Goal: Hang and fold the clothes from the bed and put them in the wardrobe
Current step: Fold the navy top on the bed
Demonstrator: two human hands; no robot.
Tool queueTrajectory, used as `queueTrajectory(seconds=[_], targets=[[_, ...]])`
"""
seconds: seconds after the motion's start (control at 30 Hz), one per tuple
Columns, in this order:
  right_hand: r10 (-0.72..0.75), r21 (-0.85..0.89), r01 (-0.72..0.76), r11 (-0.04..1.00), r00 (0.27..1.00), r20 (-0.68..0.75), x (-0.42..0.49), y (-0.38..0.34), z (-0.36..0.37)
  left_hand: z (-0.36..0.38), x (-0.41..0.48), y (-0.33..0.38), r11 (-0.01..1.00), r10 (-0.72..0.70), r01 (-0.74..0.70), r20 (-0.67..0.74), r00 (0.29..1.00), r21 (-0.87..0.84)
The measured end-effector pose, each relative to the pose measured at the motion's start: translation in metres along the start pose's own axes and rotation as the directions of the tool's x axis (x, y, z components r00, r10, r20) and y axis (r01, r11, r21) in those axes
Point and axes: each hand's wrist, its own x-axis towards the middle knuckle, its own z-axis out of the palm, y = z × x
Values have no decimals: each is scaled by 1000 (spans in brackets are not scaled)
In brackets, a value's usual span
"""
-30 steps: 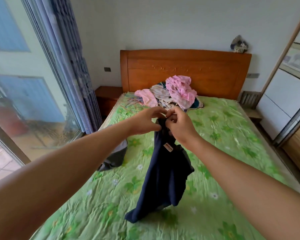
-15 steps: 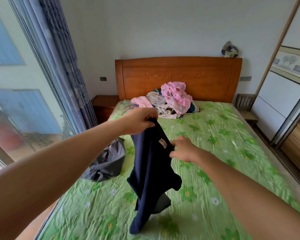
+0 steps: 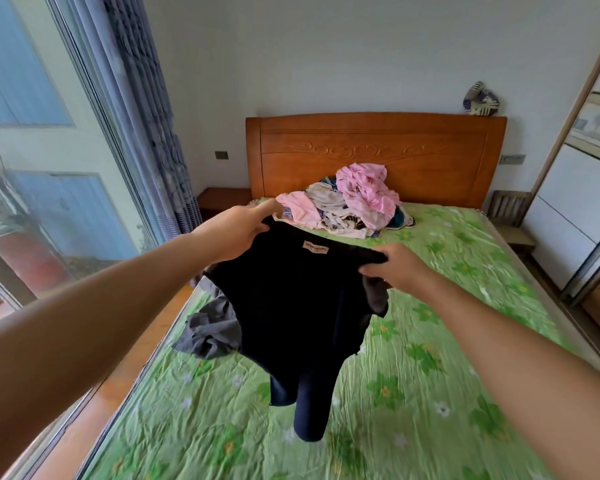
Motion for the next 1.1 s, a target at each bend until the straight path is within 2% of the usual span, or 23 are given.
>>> queueTrajectory(seconds=[0.17,0.27,0.47,0.57,0.7,0.9,1.03,1.1], targets=[[-132,-256,133,958,991,20,-2,-22,-36,-8,-7,3,999,15,-22,186,982,34],[-134,-360,148,921,989,64,-6,-27,-46,-12,-14,1,998,-18,2,259,966,62],[-103,-434,119,893,993,60,-42,-34,-51,-18,-39,4,996,-1,-23,283,959,81],[-124,-423,102,901,992,-24,-68,-35,-56,-22,-45,13,994,-21,-1,207,978,108],[-114,-438,19,899,975,-192,-98,-38,-67,-22,-56,26,999,-14,13,25,1000,32],[-166,-478,-76,875,881,-444,-157,-44,-58,-23,-83,42,999,24,-29,-117,993,-42],[-199,-514,-118,850,831,-520,-192,-41,-47,-22,-104,51,995,100,-100,-171,980,14],[-229,-569,-126,813,828,-511,-204,-36,-46,-21,-108,55,991,129,-121,-179,975,57]])
